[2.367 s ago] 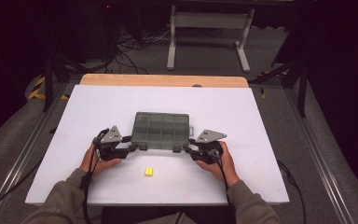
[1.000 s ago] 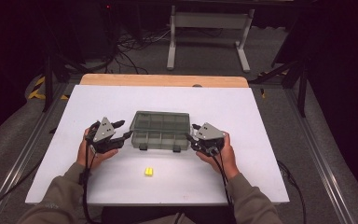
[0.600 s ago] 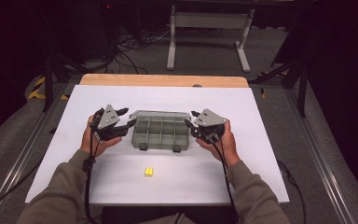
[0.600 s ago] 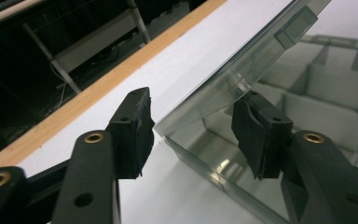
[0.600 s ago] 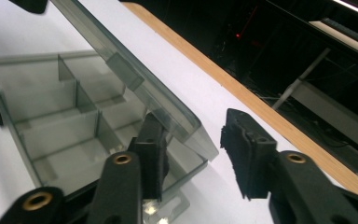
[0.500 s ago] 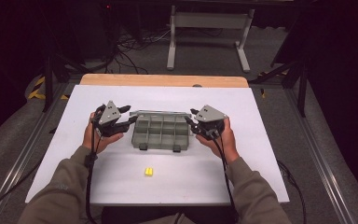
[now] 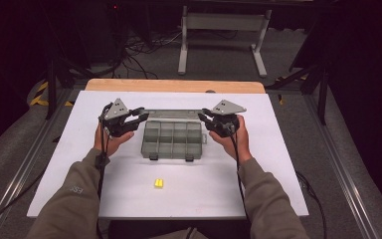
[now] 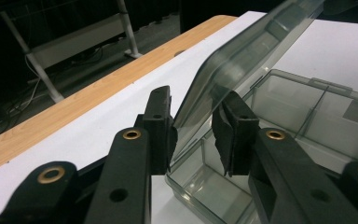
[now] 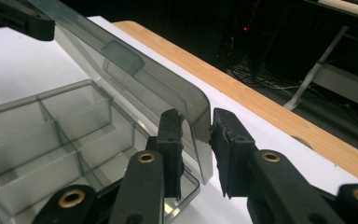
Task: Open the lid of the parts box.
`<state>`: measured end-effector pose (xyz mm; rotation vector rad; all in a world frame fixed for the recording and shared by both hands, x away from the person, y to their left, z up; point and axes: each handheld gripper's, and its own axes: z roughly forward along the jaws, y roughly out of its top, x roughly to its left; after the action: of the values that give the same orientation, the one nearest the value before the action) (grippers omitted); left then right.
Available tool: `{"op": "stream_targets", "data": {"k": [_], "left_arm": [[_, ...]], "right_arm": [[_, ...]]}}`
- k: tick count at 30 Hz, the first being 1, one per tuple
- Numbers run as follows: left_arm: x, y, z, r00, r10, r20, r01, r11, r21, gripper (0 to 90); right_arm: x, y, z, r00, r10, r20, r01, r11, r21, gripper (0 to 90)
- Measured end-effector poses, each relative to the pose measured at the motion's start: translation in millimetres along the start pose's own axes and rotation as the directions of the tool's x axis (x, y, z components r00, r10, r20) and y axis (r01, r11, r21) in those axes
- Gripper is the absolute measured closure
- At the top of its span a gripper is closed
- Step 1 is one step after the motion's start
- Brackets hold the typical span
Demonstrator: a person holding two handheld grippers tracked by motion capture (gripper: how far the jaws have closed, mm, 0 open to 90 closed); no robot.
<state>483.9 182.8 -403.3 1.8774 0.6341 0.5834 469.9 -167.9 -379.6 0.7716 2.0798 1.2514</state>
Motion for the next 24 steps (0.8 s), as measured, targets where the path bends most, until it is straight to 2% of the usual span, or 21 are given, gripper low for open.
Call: {"op": "stream_targets", "data": {"k": [2, 4, 7, 14, 15, 17, 18, 19, 20, 21, 22, 23, 24], "left_arm": [[2.8, 1.2, 3.0, 1.0000, -0.005, -0.008, 0.005, 1.0000, 0.003, 70.3], [5.5, 1.1, 6.8, 0.9998, -0.010, -0.016, 0.010, 0.9998, 0.016, 70.7], [14.0, -0.5, 16.0, 0.9991, -0.034, -0.025, 0.035, 0.9987, 0.038, 72.4], [25.8, -8.4, 29.4, 0.9947, -0.099, -0.024, 0.101, 0.9937, 0.050, 76.5], [25.8, -8.4, 29.4, 0.9947, -0.099, -0.024, 0.101, 0.9937, 0.050, 76.9], [27.0, -11.1, 33.7, 0.9925, -0.120, -0.027, 0.121, 0.9914, 0.049, 77.0], [28.2, -13.7, 38.0, 0.9918, -0.122, -0.038, 0.124, 0.9901, 0.065, 77.1], [28.2, -13.7, 38.0, 0.9918, -0.122, -0.038, 0.124, 0.9901, 0.065, 77.1], [29.8, -16.7, 42.1, 0.9890, -0.142, -0.039, 0.145, 0.9872, 0.066, 77.0], [29.8, -16.7, 42.1, 0.9890, -0.142, -0.039, 0.145, 0.9872, 0.066, 77.1], [30.7, -19.9, 46.6, 0.9856, -0.164, -0.042, 0.167, 0.9828, 0.079, 77.0], [30.7, -19.9, 46.6, 0.9856, -0.164, -0.042, 0.167, 0.9828, 0.079, 76.9], [31.8, -25.2, 52.3, 0.9832, -0.177, -0.047, 0.181, 0.9772, 0.111, 76.8]], "right_arm": [[-7.2, -3.4, 5.4, 0.9984, 0.055, -0.010, -0.055, 0.998, -0.012, 76.1], [-11.1, -4.9, 8.8, 0.9963, 0.083, -0.021, -0.083, 0.996, -0.020, 76.1], [-15.5, -5.2, 15.0, 0.9954, 0.094, -0.019, -0.094, 0.995, -0.015, 76.4], [-23.7, -10.2, 34.7, 0.9917, 0.128, -0.014, -0.128, 0.992, -0.010, 75.4], [-23.7, -10.2, 34.7, 0.9917, 0.128, -0.014, -0.128, 0.992, -0.010, 75.4], [-26.5, -14.1, 39.8, 0.9870, 0.160, -0.014, -0.160, 0.987, -0.017, 75.9], [-27.5, -17.2, 43.2, 0.9842, 0.177, -0.012, -0.177, 0.984, -0.020, 76.2], [-27.5, -17.2, 43.2, 0.9842, 0.177, -0.012, -0.177, 0.984, -0.020, 76.2], [-27.8, -21.3, 47.7, 0.9807, 0.195, -0.004, -0.195, 0.981, -0.019, 76.4], [-27.8, -21.3, 47.7, 0.9807, 0.195, -0.004, -0.195, 0.981, -0.019, 76.4], [-28.5, -26.1, 52.4, 0.9760, 0.218, 0.006, -0.217, 0.976, -0.013, 77.1], [-28.5, -26.1, 52.4, 0.9760, 0.218, 0.006, -0.217, 0.976, -0.013, 77.1], [-28.9, -33.4, 58.7, 0.9668, 0.256, 0.008, -0.256, 0.967, 0.003, 77.5]]}}
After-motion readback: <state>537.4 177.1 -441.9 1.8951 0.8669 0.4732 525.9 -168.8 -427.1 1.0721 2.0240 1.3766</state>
